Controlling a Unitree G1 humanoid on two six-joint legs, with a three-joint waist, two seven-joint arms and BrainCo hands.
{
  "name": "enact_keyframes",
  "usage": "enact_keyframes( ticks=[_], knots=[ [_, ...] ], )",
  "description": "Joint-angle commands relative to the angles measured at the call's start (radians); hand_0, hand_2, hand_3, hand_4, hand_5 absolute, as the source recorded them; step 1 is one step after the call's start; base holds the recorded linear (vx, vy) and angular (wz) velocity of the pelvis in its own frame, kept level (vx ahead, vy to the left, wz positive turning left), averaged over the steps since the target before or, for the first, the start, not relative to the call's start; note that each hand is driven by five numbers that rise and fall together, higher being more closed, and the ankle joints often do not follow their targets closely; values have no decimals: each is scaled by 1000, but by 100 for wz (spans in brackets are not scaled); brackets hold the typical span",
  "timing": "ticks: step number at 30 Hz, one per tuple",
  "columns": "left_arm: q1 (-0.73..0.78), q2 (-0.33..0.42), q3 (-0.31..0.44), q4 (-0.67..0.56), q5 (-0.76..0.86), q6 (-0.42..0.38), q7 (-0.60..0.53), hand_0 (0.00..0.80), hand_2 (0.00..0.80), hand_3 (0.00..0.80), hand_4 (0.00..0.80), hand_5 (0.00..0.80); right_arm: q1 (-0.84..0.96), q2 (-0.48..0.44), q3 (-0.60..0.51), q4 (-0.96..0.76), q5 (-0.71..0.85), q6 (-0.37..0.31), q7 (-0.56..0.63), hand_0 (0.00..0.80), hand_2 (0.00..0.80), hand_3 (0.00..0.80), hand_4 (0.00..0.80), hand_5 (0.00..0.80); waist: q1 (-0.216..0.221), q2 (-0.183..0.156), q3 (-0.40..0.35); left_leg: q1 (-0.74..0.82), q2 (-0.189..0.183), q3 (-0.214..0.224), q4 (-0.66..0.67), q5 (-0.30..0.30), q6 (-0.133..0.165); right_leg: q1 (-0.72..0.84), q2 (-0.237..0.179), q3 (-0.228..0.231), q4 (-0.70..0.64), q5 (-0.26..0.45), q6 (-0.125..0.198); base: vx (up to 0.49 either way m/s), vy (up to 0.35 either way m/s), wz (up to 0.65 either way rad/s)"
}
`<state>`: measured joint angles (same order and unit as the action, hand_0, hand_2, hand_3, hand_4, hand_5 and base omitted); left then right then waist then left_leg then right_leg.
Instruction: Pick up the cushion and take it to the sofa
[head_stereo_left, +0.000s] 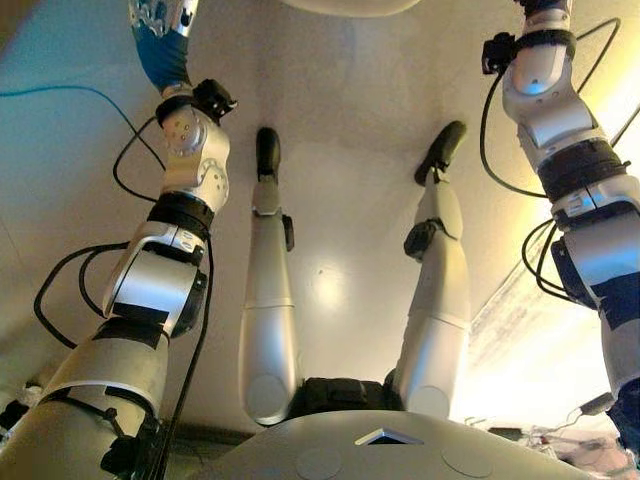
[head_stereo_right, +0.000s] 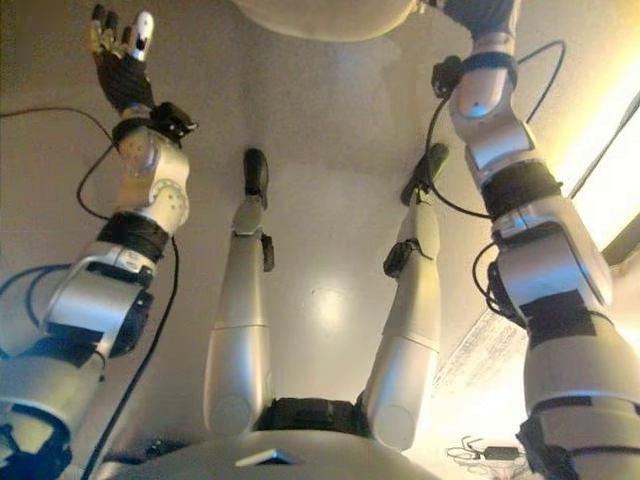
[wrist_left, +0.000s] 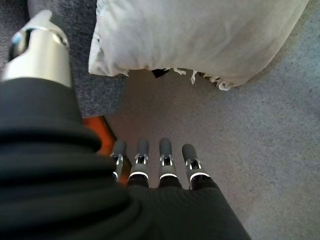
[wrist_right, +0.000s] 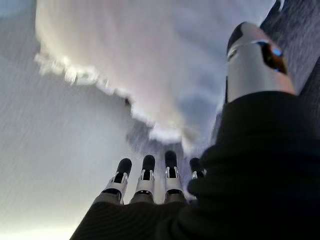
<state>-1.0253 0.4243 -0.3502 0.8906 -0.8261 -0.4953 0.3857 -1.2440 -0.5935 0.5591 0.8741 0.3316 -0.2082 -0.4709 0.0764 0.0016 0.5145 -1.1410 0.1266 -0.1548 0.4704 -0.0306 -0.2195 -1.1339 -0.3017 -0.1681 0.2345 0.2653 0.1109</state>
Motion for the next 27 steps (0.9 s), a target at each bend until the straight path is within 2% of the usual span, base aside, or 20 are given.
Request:
enact_keyframes(
  ticks=[1, 7, 13, 16, 17, 18, 19, 20, 21, 23, 27],
  knots=[
    [-67, 39, -14, -38, -7, -35, -52, 0, 0, 0, 0, 0, -84, -38, 61, -34, 53, -64, 54, 0, 0, 0, 0, 0, 1, 58, 5, -11, -11, 5, -173, 101, 85, -66, -100, 135, 148, -124, 151, 35, 111, 11],
    [-174, 37, -86, -8, -1, -47, -136, 0, 0, 0, 0, 0, -179, 15, 99, -1, 97, -90, 108, 0, 0, 0, 0, 0, -3, 78, 5, -73, -15, 14, -147, 104, 81, -115, -96, 167, 158, -133, 151, 23, 93, 2],
    [-293, 20, -137, 16, -110, -84, -252, 0, 0, 0, 0, 0, -276, 60, 150, 14, 141, -81, 146, 0, 0, 0, 0, 0, -10, 90, 5, -92, -13, 21, -144, 111, 76, -129, -95, 191, 155, -133, 151, 15, 68, -2],
    [-343, 6, -165, 20, -125, -43, -288, 0, 0, 0, 0, 0, -313, 86, 161, 16, 170, -72, 201, 0, 0, 0, 0, 0, -10, 89, 5, -92, -11, 16, -155, 118, 72, -125, -91, 192, 143, -128, 151, 7, -2, -2],
    [-355, 2, -174, 21, -133, -35, -302, 355, 355, 355, 355, 355, -320, 91, 165, 13, 190, -69, 222, 0, 0, 0, 0, 0, -10, 88, 5, -90, -11, 14, -161, 121, 71, -122, -90, 191, 137, -126, 151, 0, 0, 0],
    [-365, 1, -183, 20, -153, -24, -333, 543, 543, 543, 543, 543, -328, 95, 168, 6, 220, -64, 256, 0, 0, 0, 0, 0, -10, 88, 5, -88, -12, 11, -165, 124, 71, -120, -89, 191, 134, -122, 151, 0, 0, 0],
    [-373, 1, -191, 20, -164, -20, -348, 800, 800, 800, 800, 800, -332, 98, 171, 1, 244, -63, 290, 0, 0, 0, 0, 0, -11, 88, 5, -87, -10, 10, -169, 127, 70, -118, -88, 191, 129, -120, 151, 0, 0, 0],
    [-381, 2, -198, 18, -176, -16, -365, 800, 800, 800, 800, 800, -337, 99, 174, -4, 265, -60, 320, 0, 0, 0, 0, 0, -11, 89, 5, -85, -11, 8, -172, 129, 69, -116, -87, 192, 126, -118, 151, 0, 0, 0],
    [-383, -1, -204, 14, -183, -20, -387, 800, 800, 800, 800, 800, -339, 100, 178, -14, 293, -60, 357, 85, 85, 85, 85, 85, -12, 90, 5, -84, -10, 7, -177, 131, 69, -117, -85, 194, 122, -116, 151, 7, 2, -4],
    [-381, -3, -215, 1, -186, -20, -400, 800, 800, 800, 800, 800, -340, 101, 181, -33, 326, -65, 411, 800, 800, 800, 800, 800, -12, 94, 5, -87, -12, 5, -181, 134, 68, -124, -83, 199, 122, -112, 151, 6, 2, -4],
    [-367, -10, -228, -25, -201, -42, -419, 800, 800, 800, 800, 800, -340, 98, 182, -67, 327, -76, 434, 800, 800, 800, 800, 800, -15, 102, 5, -92, -14, 8, -191, 141, 68, -141, -77, 211, 122, -108, 151, 1, 0, -1]
  ],
)
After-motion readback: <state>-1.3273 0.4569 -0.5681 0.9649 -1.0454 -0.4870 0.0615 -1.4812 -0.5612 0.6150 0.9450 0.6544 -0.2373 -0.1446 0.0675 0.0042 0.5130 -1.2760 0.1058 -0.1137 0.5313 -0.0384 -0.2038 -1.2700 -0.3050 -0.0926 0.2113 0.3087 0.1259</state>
